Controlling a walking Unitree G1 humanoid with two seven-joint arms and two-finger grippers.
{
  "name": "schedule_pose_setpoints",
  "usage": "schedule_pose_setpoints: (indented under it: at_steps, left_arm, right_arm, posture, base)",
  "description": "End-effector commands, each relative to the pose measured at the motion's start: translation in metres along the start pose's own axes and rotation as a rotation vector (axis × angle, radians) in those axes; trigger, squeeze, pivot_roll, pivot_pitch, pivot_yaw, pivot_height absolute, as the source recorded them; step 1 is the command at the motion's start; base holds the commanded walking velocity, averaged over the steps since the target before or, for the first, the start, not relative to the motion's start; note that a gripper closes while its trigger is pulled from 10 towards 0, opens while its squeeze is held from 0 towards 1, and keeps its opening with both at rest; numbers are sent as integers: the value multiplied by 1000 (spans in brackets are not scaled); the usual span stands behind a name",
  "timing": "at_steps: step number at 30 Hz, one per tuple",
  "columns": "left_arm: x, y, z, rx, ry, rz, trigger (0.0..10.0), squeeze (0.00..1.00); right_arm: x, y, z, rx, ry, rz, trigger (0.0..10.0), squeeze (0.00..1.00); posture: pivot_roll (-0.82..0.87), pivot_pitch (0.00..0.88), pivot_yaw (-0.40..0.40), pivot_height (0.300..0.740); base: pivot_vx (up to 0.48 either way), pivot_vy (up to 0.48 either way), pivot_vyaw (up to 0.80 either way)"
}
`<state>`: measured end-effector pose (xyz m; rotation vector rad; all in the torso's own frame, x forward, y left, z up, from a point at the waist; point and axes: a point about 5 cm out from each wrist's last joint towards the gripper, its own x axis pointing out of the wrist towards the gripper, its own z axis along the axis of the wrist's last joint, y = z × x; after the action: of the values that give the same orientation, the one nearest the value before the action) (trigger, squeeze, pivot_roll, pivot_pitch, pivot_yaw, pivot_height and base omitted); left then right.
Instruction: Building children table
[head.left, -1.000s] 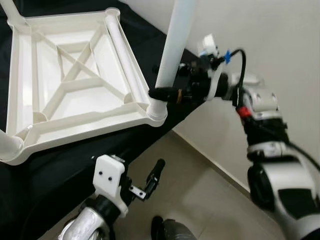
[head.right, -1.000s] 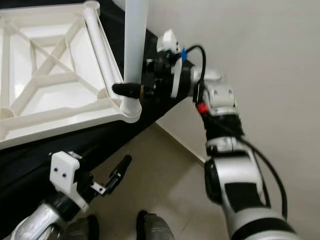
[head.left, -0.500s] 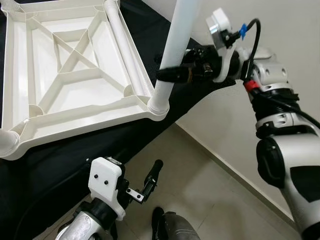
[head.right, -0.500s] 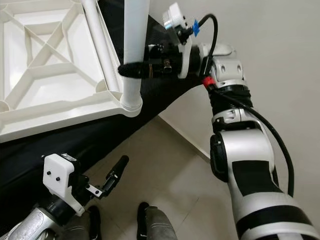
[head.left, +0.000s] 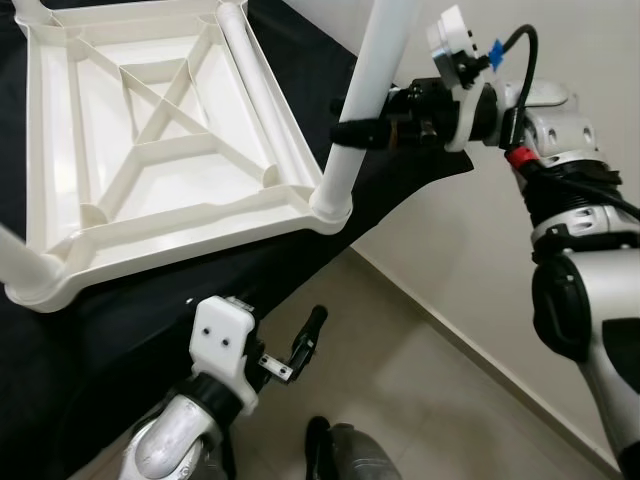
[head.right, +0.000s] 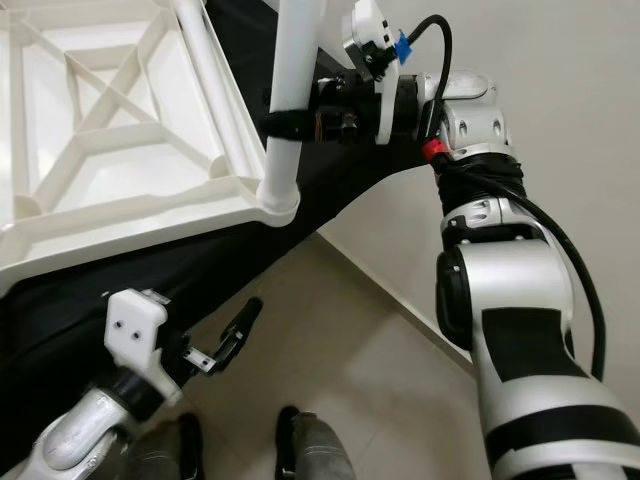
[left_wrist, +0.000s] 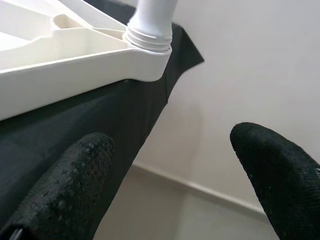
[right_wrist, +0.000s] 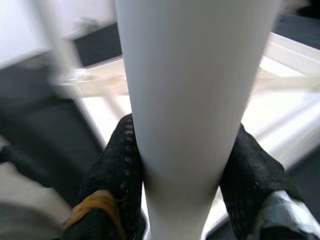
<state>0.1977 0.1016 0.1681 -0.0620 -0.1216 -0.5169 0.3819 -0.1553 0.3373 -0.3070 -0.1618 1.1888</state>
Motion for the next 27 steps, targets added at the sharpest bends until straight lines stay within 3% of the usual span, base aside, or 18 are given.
schedule_pose_setpoints:
  at_steps: [1,2,3,4,5,6,7,8,10,16,17,18,19,22,23,24,25,27]
  left_arm:
    - [1,-1,-8,-10,17,2,10000,0]
    - [1,-1,-8,-10,17,2,10000,0]
    - [5,3,-12,-8,15,10,10000,0]
    - [7,6,-14,-9,13,16,10000,0]
    - [7,6,-14,-9,13,16,10000,0]
    - [14,10,-17,0,10,23,10000,0]
    - [21,13,-21,8,12,19,10000,0]
    - [21,13,-21,8,12,19,10000,0]
    - [31,20,-27,16,8,20,10000,0]
    - [36,25,-29,9,2,23,10000,0]
    - [35,26,-29,16,-4,31,10000,0]
    - [35,26,-29,16,-4,31,10000,0]
    - [34,26,-29,20,-9,43,10000,0]
    - [32,25,-27,24,-20,60,10000,0]
    - [30,24,-26,28,-24,58,10000,0]
    - [30,24,-26,28,-24,58,10000,0]
    - [26,21,-24,28,-26,48,10000,0]
    - [22,18,-23,29,-27,38,10000,0]
  right_arm:
    - [-9,-6,-10,24,-15,-242,0,0]
    - [-9,-6,-10,24,-15,-242,0,0]
    - [-6,-6,-36,94,-37,-716,0,0]
    - [-3,15,-69,201,-15,-968,0,0]
    - [-3,15,-69,201,-15,-968,0,0]
    - [19,44,-100,285,34,-1053,0,0]
    - [57,64,-114,369,38,-1005,0,0]
    - [57,64,-114,369,38,-1005,0,0]
    - [120,83,-104,429,-6,-789,0,0]
    - [150,89,-84,456,-24,-668,0,0]
    - [154,94,-78,464,-12,-640,4196,0]
    - [154,94,-78,464,-12,-640,4196,0]
    - [156,97,-77,500,-7,-627,10000,0]
    - [150,102,-75,493,9,-624,10000,20]
    - [141,98,-76,497,-9,-623,10000,1000]
    - [141,98,-76,497,-9,-623,10000,1000]
    - [124,87,-76,506,-70,-570,10000,1000]
    - [110,72,-76,468,-116,-520,10000,1000]
  posture:
    - [57,108,-234,740]
    - [57,108,-234,740]
    - [49,71,-243,740]
    - [46,61,-235,740]
    - [46,61,-235,740]
    - [22,25,-193,740]
    - [25,0,-172,740]
    - [25,0,-172,740]
    - [30,0,-171,740]
    - [33,0,-178,740]
    - [41,0,-181,740]
    - [41,0,-181,740]
    - [41,0,-181,740]
    - [46,0,-176,740]
    - [47,0,-170,740]
    - [47,0,-170,740]
    - [42,19,-164,740]
    - [37,46,-156,740]
  base:
    - [0,0,0]
    - [0,0,0]
    - [0,0,0]
    - [0,0,0]
    - [0,0,0]
    - [0,0,0]
    - [0,0,0]
    - [0,0,0]
    - [0,0,0]
    - [0,0,0]
    - [0,0,0]
    - [0,0,0]
    - [0,0,0]
    - [0,0,0]
    - [0,0,0]
    - [0,0,0]
    - [0,0,0]
    - [0,0,0]
